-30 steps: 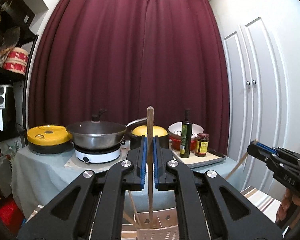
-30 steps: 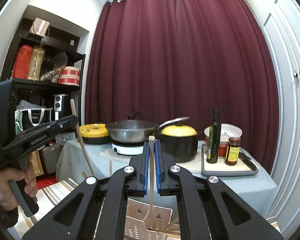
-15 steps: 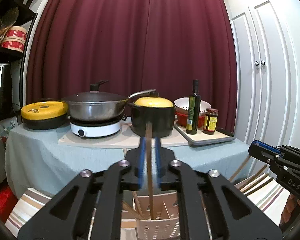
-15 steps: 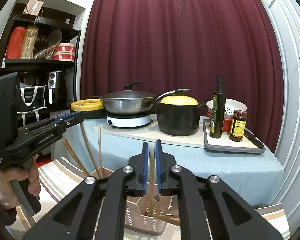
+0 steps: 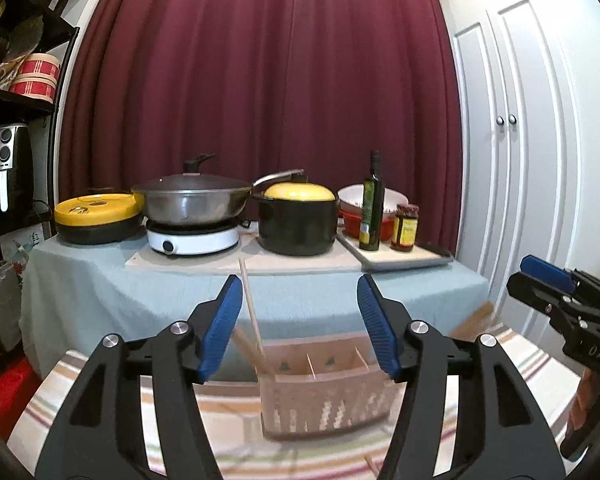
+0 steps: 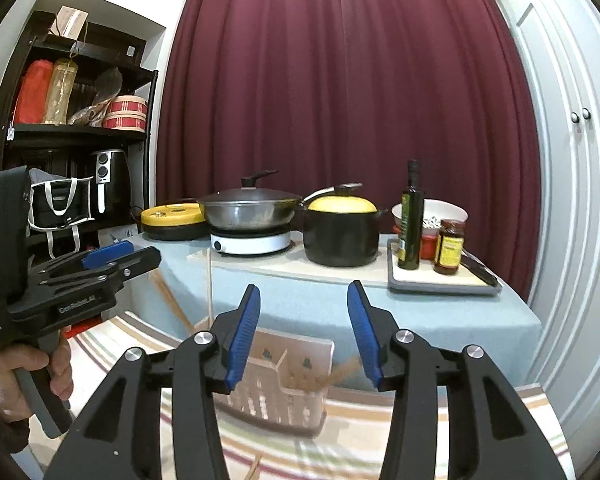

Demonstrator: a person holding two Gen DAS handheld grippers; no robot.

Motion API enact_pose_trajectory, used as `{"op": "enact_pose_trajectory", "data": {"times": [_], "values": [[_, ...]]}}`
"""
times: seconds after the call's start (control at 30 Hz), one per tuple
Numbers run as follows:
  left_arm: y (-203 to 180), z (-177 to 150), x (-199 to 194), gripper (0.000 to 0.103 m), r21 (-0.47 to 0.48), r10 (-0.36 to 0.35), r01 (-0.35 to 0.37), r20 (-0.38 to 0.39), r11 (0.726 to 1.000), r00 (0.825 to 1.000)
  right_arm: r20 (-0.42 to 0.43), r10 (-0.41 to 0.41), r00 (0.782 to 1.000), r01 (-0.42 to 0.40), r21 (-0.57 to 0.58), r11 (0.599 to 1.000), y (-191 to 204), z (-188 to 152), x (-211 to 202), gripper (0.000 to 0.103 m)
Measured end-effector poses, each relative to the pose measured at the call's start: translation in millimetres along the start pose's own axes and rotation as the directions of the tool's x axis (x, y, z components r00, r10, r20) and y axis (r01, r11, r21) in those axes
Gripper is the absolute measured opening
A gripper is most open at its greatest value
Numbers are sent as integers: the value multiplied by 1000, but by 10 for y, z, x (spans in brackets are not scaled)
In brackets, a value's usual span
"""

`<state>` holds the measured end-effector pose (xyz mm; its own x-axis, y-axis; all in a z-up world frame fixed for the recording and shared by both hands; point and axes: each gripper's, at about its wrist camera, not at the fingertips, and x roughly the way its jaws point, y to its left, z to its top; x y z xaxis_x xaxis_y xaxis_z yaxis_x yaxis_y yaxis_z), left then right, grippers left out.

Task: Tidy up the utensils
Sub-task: 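Open the left tool over the holder while the right tool releases its chopstick, then move both open tools back toward the remaining chopsticks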

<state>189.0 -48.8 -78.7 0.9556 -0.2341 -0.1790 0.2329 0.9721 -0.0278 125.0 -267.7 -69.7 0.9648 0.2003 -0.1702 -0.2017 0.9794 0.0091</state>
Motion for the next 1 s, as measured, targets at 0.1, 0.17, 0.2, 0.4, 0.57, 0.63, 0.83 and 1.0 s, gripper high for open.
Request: {"op": "enact_pose_trajectory", "data": {"times": [0.1,0.17,0.2,0.4,0.57,0.63,0.83,1.0], "values": [[-85,-168,-186,59,19,9,-8,-34,1000,999,-25,-21,999,21,-6,1000,12,-133,-144,46],[-125,-262,-282,59,20,10,-9,-50,1000,999,-49,-32,998,32,-11,999,31,-254,-233,46],[-142,-312,-330,59,22,11,-10,-58,1000,998,-60,-41,997,40,-13,999,41,-334,-289,46],[-230,-663,-644,59,40,50,-46,-105,998,993,-107,-74,991,73,-15,997,82,-686,-524,46],[-252,-957,-859,59,59,81,-73,-151,996,985,-143,-81,986,83,6,997,117,-934,-706,46],[-248,-1073,-920,59,56,86,-77,-178,995,980,-160,-81,984,83,10,996,145,-1040,-758,46],[-235,-1346,-1087,59,48,102,-93,-237,995,966,-218,-60,974,67,24,997,247,-1372,-874,46],[-268,-1506,-1187,59,51,103,-93,-261,994,960,-271,-22,962,30,24,999,374,-1640,-939,46]]}}
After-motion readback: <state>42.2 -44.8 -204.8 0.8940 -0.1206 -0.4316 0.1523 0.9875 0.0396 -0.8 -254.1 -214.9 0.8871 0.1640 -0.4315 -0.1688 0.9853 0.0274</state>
